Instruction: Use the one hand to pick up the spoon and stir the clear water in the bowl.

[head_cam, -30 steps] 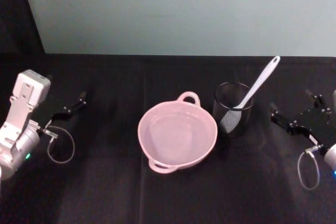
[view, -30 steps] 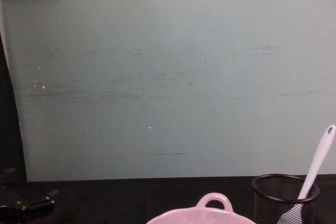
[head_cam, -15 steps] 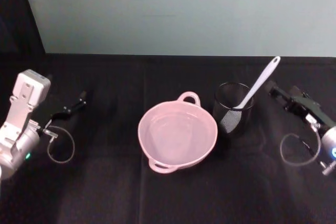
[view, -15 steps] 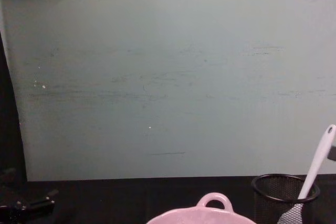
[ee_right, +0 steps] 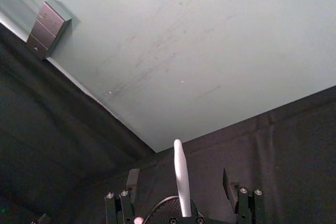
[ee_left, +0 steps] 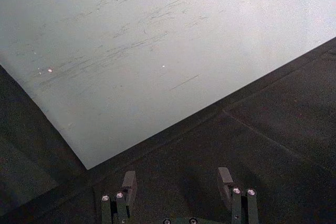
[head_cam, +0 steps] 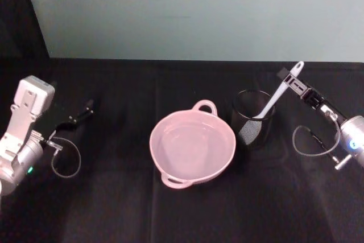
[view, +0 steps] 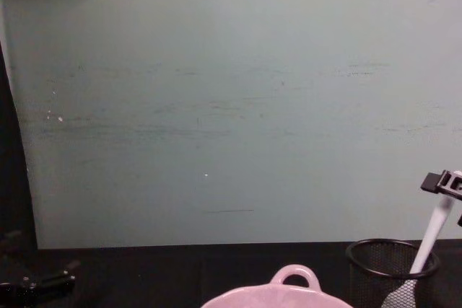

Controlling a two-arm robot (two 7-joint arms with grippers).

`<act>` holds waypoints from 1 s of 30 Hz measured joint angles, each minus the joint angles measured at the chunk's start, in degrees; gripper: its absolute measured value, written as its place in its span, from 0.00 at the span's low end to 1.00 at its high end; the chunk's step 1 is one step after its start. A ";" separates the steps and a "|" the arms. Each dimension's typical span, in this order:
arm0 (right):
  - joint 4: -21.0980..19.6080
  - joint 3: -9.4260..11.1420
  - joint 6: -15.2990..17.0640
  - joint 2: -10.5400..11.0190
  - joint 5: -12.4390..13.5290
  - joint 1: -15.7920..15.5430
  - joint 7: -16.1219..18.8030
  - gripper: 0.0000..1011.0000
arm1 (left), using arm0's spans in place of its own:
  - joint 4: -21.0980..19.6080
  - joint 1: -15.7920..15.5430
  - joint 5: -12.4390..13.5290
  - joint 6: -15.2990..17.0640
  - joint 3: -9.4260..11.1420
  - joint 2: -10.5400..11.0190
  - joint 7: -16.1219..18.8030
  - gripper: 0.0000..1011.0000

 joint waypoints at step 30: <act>-0.54 -2.76 -3.43 2.34 3.80 0.20 -0.53 0.20 | 0.00 0.00 0.00 0.00 0.00 0.00 0.00 1.00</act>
